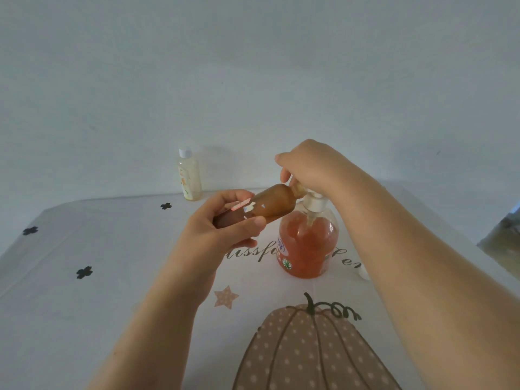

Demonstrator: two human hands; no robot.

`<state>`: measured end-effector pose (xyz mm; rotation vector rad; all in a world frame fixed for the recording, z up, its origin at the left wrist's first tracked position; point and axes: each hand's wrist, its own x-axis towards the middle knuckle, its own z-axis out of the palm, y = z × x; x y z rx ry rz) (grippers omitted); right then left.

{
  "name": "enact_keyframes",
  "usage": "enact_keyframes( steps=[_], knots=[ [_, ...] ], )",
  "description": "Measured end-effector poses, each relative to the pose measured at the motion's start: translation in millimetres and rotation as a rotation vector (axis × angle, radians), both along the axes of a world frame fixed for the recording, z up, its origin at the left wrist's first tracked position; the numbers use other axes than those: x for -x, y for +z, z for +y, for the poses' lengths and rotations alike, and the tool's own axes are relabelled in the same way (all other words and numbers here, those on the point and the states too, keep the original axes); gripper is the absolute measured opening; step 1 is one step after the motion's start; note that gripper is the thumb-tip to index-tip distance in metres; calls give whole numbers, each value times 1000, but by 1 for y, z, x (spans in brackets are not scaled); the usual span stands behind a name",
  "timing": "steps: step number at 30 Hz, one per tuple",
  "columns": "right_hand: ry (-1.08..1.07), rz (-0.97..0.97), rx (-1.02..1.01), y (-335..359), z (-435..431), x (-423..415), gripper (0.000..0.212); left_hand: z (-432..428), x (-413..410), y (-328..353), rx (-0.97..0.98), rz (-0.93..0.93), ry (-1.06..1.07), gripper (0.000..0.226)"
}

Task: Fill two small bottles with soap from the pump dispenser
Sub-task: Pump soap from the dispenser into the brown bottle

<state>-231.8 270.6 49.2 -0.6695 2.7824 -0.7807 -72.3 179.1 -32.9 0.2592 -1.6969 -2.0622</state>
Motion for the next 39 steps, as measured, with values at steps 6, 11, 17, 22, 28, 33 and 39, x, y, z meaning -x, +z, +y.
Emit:
enact_keyframes(
  steps=[6,11,17,22,28,33,39],
  knots=[
    [13,24,30,0,6,-4,40,2,-1,0,-1,16,5,43],
    [2,48,14,7,6,-8,48,6,-1,3,-52,35,0,43],
    [-11,136,-121,21,3,-13,56,9,-2,7,-73,68,7,41],
    [4,132,-110,20,4,-11,58,10,-3,6,-71,62,15,42],
    [27,118,-66,18,3,-8,54,10,-3,6,-64,57,15,41],
    [20,66,-66,9,3,-5,34,5,0,3,-25,40,27,38],
    [17,61,-53,2,1,-4,32,0,1,0,12,33,25,37]
  ],
)
